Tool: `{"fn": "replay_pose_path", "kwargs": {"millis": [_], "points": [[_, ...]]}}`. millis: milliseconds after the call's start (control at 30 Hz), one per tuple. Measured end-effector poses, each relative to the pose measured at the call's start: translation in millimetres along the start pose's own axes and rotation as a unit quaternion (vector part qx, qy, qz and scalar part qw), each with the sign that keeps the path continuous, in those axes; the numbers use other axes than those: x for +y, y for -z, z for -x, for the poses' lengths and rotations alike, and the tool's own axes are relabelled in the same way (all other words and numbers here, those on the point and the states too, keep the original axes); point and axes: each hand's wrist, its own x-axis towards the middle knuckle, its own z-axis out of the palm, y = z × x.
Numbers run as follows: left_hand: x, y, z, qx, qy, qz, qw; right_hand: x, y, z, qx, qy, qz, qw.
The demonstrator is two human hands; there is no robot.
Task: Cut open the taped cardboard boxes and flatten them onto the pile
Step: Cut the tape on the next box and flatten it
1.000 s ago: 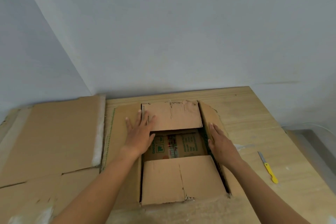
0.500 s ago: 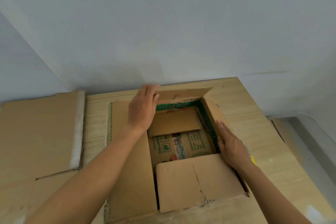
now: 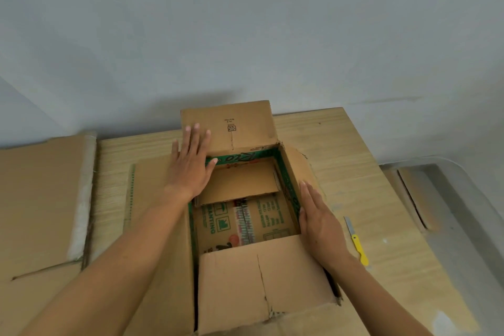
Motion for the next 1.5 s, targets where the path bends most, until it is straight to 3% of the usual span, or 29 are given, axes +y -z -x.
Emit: {"fn": "replay_pose_path", "kwargs": {"millis": [367, 600, 733, 900, 967, 1100, 1167, 1300, 1500], "points": [[1, -1, 10, 0.026, 0.034, 0.056, 0.998, 0, -2, -3, -0.004, -0.002, 0.019, 1.0], [16, -12, 116, 0.016, 0.036, 0.142, 0.989, -2, 6, -5, 0.015, -0.016, -0.022, 1.0], [24, -16, 174, 0.006, 0.013, 0.15, 0.989, -16, 9, -6, 0.074, 0.056, 0.0, 0.996], [17, -19, 211, -0.012, 0.009, 0.153, 0.988, -39, 13, 6, 0.081, 0.111, 0.057, 0.989], [12, -17, 218, -0.021, 0.008, 0.165, 0.986, -51, 15, 15, 0.037, 0.121, 0.072, 0.989], [1, -13, 225, -0.057, -0.013, 0.15, 0.987, -79, 10, 41, -0.133, 0.105, 0.129, 0.977], [-6, -10, 222, -0.08, -0.03, 0.145, 0.986, -88, 7, 50, -0.171, 0.097, 0.152, 0.969], [-19, -2, 215, -0.129, -0.054, 0.178, 0.974, -98, 21, 57, -0.1, 0.111, 0.134, 0.98], [-16, 8, 216, -0.138, -0.065, 0.169, 0.974, -109, 78, 86, -0.022, 0.102, 0.074, 0.992]]}}
